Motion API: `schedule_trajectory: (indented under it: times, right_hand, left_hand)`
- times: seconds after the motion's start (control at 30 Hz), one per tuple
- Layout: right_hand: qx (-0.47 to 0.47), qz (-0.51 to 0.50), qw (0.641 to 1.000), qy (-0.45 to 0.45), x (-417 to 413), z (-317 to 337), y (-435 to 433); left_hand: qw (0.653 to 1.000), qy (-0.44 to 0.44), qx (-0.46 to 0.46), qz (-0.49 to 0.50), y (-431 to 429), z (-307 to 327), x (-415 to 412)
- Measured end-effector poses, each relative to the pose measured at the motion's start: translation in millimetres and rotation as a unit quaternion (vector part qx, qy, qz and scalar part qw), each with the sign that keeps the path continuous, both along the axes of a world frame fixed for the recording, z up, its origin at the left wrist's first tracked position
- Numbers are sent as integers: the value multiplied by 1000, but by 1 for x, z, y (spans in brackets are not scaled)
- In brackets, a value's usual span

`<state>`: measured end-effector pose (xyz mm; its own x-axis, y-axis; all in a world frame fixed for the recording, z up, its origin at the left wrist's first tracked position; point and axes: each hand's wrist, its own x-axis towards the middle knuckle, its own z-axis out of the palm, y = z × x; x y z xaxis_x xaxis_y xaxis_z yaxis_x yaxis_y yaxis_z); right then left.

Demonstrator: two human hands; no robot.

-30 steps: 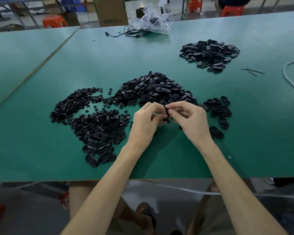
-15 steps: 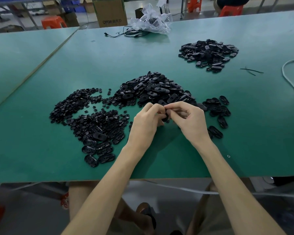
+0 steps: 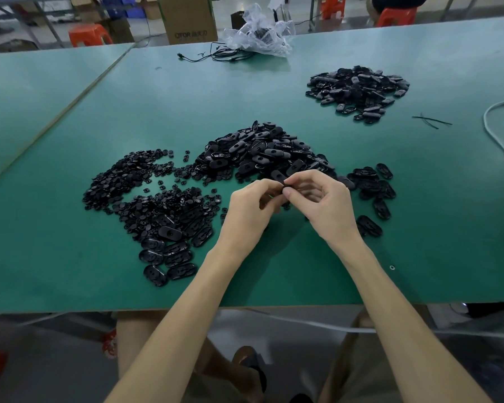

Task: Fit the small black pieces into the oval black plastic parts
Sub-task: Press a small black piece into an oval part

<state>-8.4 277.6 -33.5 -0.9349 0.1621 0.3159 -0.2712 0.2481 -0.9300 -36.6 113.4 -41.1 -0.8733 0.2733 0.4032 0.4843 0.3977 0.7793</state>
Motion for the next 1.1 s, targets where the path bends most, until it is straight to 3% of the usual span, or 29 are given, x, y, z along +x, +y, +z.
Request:
schedule_trajectory:
  times: [0.27,0.6,1.1]
  right_hand:
    - [-36,7,999,-17,1,2,0]
    - [-67,1,998,-19,0,4,2]
    - [-51,0,999,-9,3,5,0]
  left_hand:
    - [1000,-5,10,1,0,2,-2]
    - [970,-145,188,-61,-10,4,-8]
    - [949,-200,222,-97,-13,2,-10]
